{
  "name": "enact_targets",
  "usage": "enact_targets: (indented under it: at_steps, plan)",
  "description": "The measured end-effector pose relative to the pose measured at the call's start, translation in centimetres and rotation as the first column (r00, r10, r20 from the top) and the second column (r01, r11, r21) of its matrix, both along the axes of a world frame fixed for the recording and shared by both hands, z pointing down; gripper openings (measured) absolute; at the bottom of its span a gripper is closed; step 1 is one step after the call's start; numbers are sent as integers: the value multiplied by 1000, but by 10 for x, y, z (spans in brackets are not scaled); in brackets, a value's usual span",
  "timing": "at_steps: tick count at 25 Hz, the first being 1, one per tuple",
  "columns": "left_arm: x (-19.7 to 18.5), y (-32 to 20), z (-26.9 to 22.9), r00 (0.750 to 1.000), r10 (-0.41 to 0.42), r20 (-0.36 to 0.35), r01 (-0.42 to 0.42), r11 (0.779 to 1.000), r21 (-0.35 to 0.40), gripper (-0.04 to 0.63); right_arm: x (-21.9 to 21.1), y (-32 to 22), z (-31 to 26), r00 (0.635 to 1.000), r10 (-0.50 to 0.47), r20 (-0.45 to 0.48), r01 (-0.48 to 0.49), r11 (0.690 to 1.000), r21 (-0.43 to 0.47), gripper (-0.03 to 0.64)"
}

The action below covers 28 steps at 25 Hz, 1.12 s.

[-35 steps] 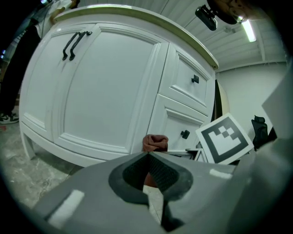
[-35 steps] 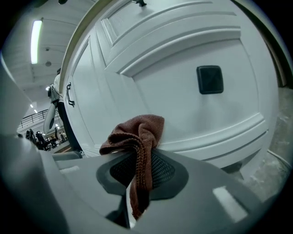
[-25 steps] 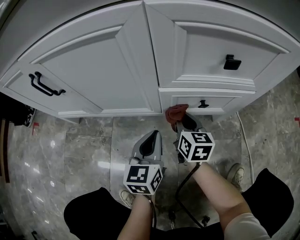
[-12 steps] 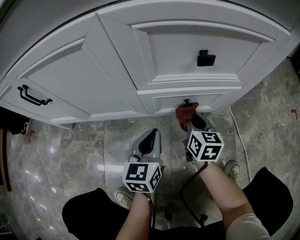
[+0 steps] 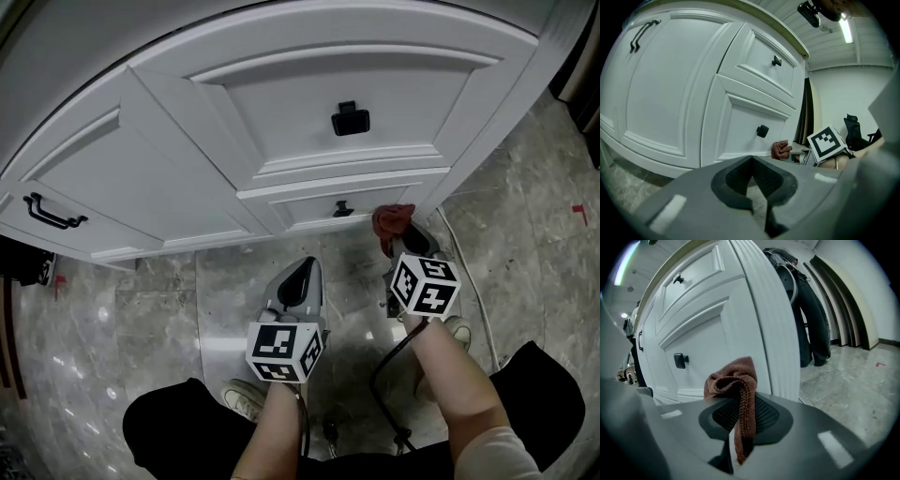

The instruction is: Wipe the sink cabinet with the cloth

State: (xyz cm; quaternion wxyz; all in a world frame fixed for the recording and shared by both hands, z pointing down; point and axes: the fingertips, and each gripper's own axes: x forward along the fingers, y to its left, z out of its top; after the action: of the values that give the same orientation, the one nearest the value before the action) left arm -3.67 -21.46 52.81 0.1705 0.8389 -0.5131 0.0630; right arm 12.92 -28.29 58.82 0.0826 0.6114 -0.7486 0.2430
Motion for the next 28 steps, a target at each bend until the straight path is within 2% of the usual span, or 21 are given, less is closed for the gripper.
enact_targets:
  at_steps: [5,10,16,19,21,25,28]
  plan:
    - [10,-7,-6,1000,-4,-8,4,1000,8,0,39,4,9,995,99,-4,-99,994,-52,89]
    - [19,-13,-16,1000,-7,-9,8,1000,16,0,39,14,-7,997,72,-7,-72,997,-33,91]
    - [14,-2,-60,1000,0,5,-1,998,70,0,18,28,-88,999,34,-25,-30,990,137,91]
    - [12,14,-105,1000,0,-26,4,990,143,0,6,53,-139,995,7,-101,17,970,241,91]
    - [14,31,-134,1000,9,-11,-7,979,202,0,-1,71,-171,991,3,-137,38,954,296,92]
    - [10,68,-176,999,0,40,-12,956,292,0,-15,109,-214,992,-18,-126,61,934,352,92]
    - [2,94,-203,1000,-21,17,14,944,330,0,-25,141,-229,991,-40,-126,84,927,366,92]
